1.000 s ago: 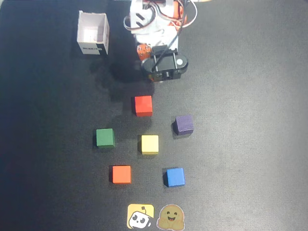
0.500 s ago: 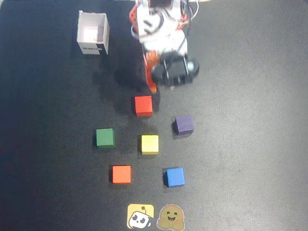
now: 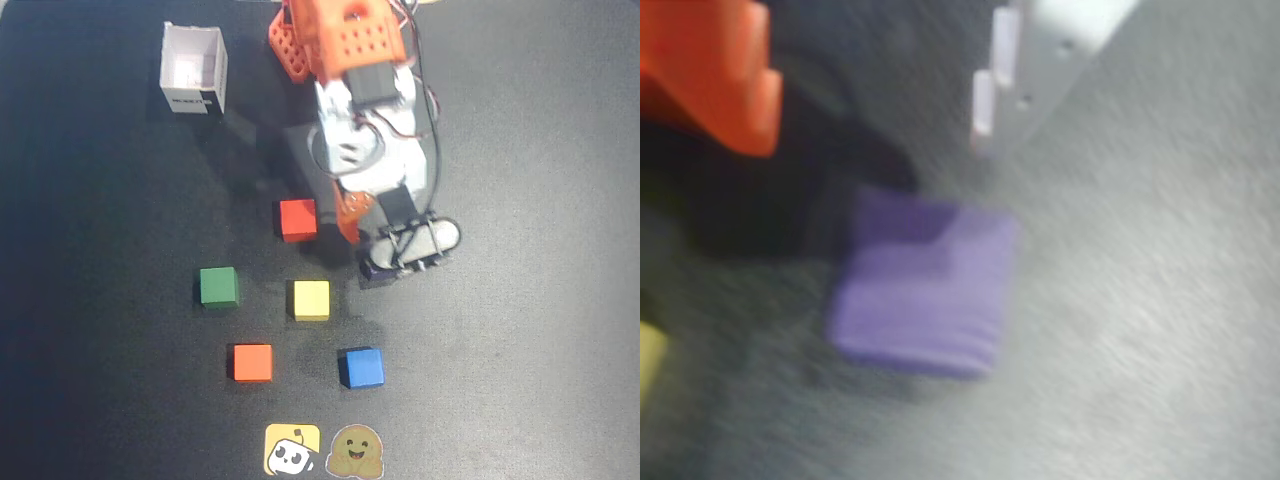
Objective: Put the purple cube on top of the blue cube.
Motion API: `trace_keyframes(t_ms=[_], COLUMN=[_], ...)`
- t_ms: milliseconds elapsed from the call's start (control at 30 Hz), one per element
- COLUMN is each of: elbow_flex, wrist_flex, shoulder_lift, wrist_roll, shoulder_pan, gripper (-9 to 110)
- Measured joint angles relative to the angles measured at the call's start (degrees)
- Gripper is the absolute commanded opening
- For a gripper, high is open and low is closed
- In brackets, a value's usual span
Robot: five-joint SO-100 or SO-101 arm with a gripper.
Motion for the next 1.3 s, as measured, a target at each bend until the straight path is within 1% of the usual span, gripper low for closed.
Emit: trace_keyframes(t_ms=[367, 433, 733, 1300], elbow_flex=[0.0, 0.0, 0.0, 0.0], wrist_flex=[-4.48, -5.1, -6.94, -14.94], shoulder_lift=[-6.33, -7.12, -9.49, -15.64], wrist_roll=[0.53, 0.53, 2.11, 5.45], shoulder_pan=[-1.05, -1.05, -1.93, -3.16], gripper=[17, 19, 19, 18])
